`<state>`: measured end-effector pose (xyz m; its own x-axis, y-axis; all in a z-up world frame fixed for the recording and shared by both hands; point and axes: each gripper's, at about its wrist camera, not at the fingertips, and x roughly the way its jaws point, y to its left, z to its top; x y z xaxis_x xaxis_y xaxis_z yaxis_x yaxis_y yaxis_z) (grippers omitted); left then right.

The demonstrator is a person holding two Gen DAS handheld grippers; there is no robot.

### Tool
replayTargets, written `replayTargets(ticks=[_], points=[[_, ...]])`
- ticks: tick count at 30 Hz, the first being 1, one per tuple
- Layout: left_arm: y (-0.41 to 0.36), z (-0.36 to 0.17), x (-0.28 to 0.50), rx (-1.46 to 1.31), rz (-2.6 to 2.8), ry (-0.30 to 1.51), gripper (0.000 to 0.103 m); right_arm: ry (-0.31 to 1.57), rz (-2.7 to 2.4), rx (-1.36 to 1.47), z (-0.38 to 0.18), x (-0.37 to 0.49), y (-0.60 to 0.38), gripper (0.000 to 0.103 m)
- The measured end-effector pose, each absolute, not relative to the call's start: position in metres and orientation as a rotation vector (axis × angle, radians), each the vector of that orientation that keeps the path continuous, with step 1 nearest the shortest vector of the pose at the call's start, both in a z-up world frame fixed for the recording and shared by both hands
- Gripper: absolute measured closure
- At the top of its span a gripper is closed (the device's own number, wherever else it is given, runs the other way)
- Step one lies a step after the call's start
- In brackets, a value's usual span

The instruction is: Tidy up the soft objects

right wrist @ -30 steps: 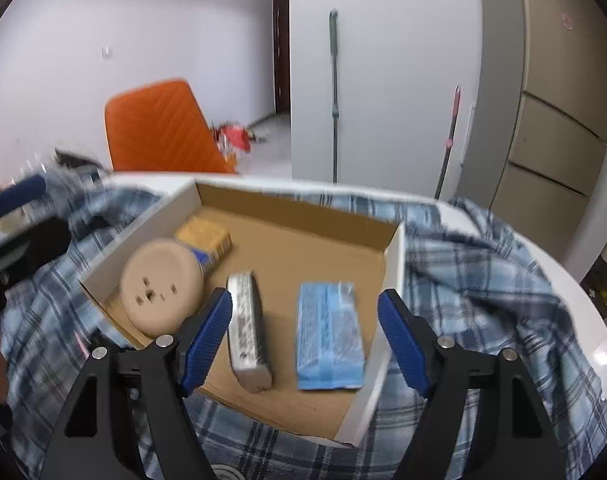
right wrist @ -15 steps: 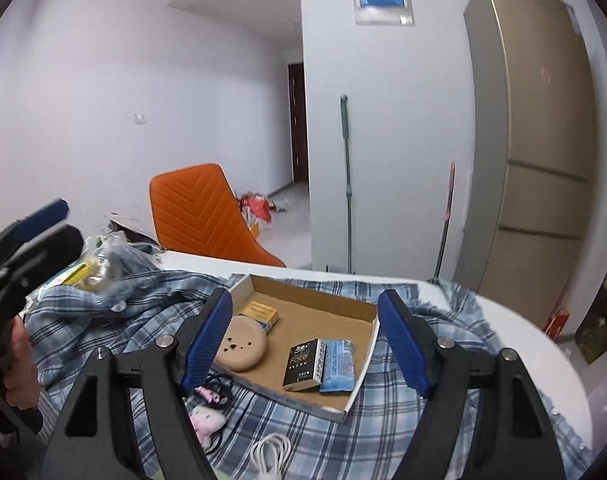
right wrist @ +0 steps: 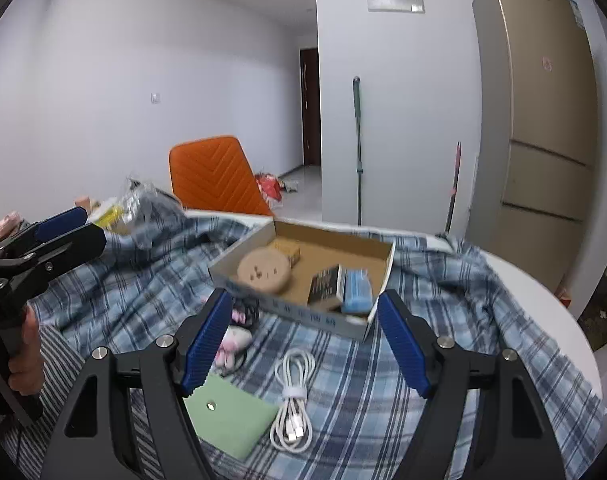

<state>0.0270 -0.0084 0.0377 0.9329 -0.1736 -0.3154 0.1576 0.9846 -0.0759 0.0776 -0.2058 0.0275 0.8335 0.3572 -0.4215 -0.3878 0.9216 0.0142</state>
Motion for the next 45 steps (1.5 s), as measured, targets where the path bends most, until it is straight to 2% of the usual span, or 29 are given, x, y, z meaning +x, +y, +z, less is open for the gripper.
replayTargets(ticks=[10,19,22,30,34,36,40,41,42,45], points=[[-0.019,-0.016,0.055,0.014,-0.172,0.434,0.000,0.586,0.382,-0.075,-0.024,0.097,-0.209,0.029],[-0.018,-0.014,0.050,0.002,-0.183,0.411,0.000,0.717,0.389,-0.082,-0.028,0.113,-0.209,0.029],[-0.013,-0.014,0.052,-0.020,-0.168,0.426,0.000,0.794,0.397,-0.097,-0.034,0.121,-0.202,0.032],[-0.006,-0.017,0.056,-0.057,-0.162,0.441,0.000,0.881,0.429,-0.146,-0.051,0.136,-0.182,0.055],[-0.006,-0.018,0.056,-0.060,-0.152,0.456,0.000,0.930,0.436,-0.163,-0.066,0.143,-0.176,0.058],[-0.001,-0.019,0.059,-0.086,-0.156,0.470,0.000,0.962,0.437,-0.156,-0.073,0.146,-0.176,0.067],[0.000,-0.020,0.060,-0.091,-0.152,0.479,0.000,1.006,0.440,-0.171,-0.082,0.149,-0.173,0.070],[-0.001,-0.020,0.059,-0.088,-0.153,0.476,0.000,1.009,0.441,-0.177,-0.083,0.149,-0.172,0.073],[-0.001,-0.019,0.058,-0.085,-0.154,0.471,0.000,1.011,0.441,-0.182,-0.084,0.149,-0.171,0.081],[-0.002,-0.019,0.057,-0.080,-0.167,0.468,0.000,1.030,0.430,-0.199,-0.086,0.148,-0.170,0.082]])
